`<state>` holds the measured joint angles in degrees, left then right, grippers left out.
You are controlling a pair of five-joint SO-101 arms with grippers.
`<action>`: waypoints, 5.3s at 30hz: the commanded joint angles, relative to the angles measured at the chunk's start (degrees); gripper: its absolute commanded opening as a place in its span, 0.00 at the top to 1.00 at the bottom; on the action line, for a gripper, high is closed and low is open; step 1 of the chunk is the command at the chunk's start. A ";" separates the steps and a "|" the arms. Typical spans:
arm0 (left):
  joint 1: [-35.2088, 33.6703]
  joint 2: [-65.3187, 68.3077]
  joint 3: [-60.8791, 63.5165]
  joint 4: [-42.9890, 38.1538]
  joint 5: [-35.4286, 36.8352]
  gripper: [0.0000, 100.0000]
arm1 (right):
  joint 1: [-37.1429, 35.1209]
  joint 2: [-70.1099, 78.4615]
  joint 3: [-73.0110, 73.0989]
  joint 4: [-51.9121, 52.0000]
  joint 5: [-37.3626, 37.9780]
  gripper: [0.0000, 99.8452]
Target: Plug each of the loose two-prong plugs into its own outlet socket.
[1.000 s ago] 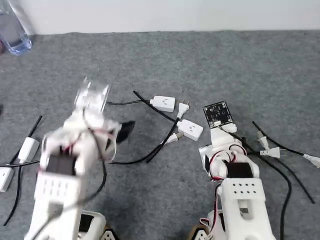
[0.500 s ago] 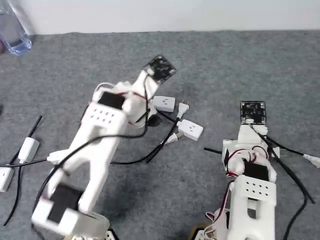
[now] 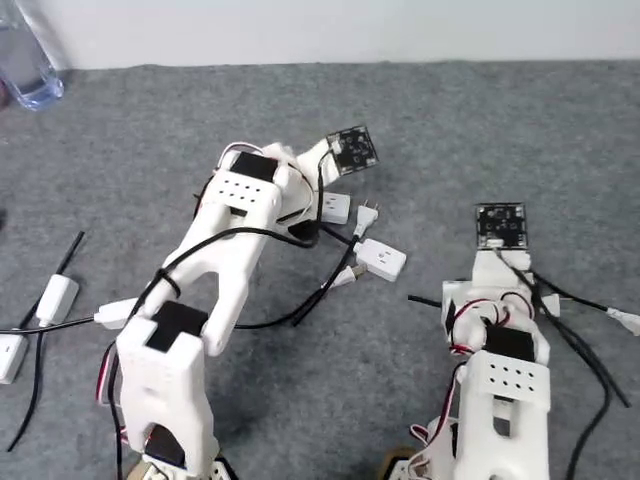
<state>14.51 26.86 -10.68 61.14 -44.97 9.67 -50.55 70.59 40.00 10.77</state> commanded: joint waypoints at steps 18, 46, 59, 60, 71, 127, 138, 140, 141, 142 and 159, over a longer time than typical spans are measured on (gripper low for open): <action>3.87 1.23 -2.59 -5.71 4.75 0.69 | -4.88 0.13 0.62 -1.01 3.69 0.64; -27.08 -14.51 4.00 -13.63 -2.46 0.69 | -6.99 0.13 1.32 -1.19 4.31 0.64; -19.96 9.58 -13.32 -13.71 -2.81 0.69 | -8.04 0.13 2.81 -4.00 5.98 0.64; -18.99 10.55 -14.20 -12.66 -2.81 0.69 | -8.04 0.13 2.81 -4.09 5.98 0.64; -16.44 17.14 -18.68 -6.95 -2.73 0.69 | -7.87 0.13 2.81 -4.18 6.15 0.64; -21.80 21.19 -14.90 5.80 -12.40 0.97 | -9.36 0.13 3.43 -4.44 6.24 0.64; -21.71 20.92 -14.90 8.97 -19.69 0.99 | -9.27 0.13 3.43 -4.44 6.24 0.64; -22.15 20.48 -15.43 9.23 -19.87 0.99 | -9.36 0.13 3.43 -4.44 6.24 0.64; -22.51 20.40 -16.75 9.93 -19.87 0.99 | -9.36 0.13 3.43 -4.44 6.24 0.64; -23.38 20.40 -18.86 11.52 -19.87 0.99 | -9.45 0.13 3.43 -4.53 6.24 0.64; -29.54 20.40 -50.33 39.56 -19.43 0.99 | -9.54 0.04 4.13 -6.90 6.24 0.64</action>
<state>-13.19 49.10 -54.02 97.54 -64.48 0.62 -50.55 74.81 35.08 16.22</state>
